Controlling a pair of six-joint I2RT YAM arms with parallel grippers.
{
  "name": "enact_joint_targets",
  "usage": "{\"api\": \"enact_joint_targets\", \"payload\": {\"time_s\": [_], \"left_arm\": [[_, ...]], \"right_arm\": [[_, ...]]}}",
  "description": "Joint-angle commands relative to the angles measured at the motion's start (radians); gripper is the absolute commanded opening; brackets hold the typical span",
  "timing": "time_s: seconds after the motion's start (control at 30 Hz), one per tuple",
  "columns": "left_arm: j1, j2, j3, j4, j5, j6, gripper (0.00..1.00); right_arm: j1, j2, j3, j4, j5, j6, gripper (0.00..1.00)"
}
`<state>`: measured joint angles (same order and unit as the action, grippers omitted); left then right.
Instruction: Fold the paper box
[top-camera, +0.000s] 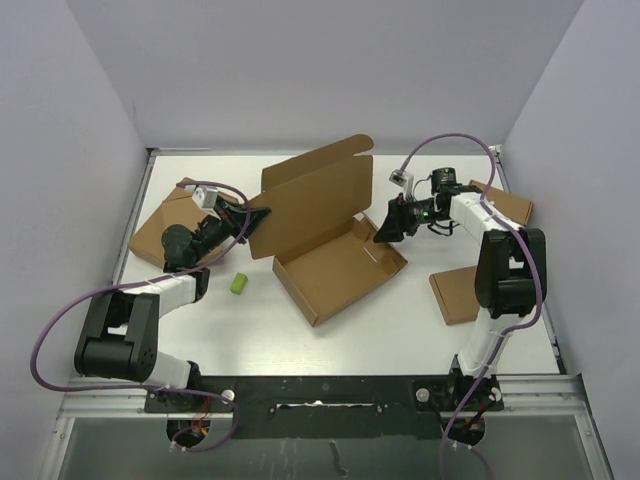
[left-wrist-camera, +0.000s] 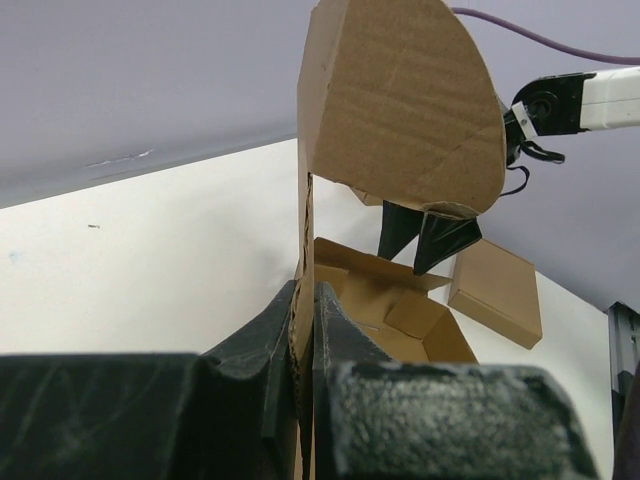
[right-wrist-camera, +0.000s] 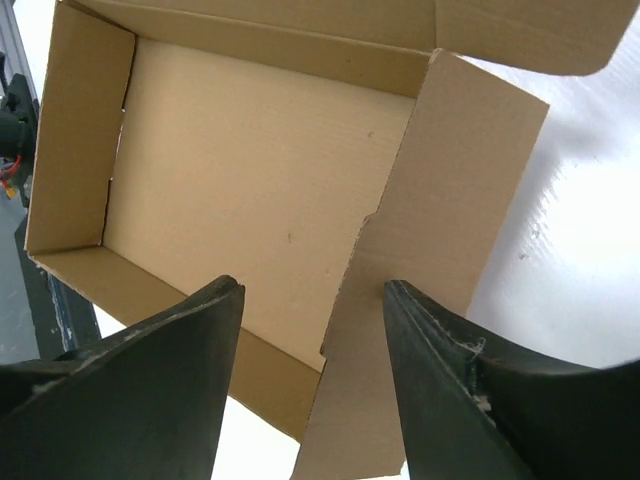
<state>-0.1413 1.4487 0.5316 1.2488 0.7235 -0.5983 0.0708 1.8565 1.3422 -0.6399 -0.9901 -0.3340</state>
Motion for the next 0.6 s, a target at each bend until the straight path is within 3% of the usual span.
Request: {"api": "enact_joint_targets", "payload": {"time_s": [0.0,0.23,0.4,0.57], "left_arm": [[0.008,-0.001,0.006,0.097,0.007,-0.016,0.00],[0.010,-0.001,0.010,0.101,0.007,-0.021,0.00],[0.011,0.001,0.011,0.106,0.008,-0.025,0.00],[0.012,0.000,0.012,0.108,0.006,-0.028,0.00]], "right_arm": [[-0.025,0.021,0.046,-0.009,-0.095,0.023,0.60],[-0.066,0.054,0.043,0.031,-0.176,0.108,0.57],[-0.085,0.070,0.028,0.070,-0.207,0.175,0.46],[-0.097,0.112,0.027,0.085,-0.254,0.235,0.29]]}}
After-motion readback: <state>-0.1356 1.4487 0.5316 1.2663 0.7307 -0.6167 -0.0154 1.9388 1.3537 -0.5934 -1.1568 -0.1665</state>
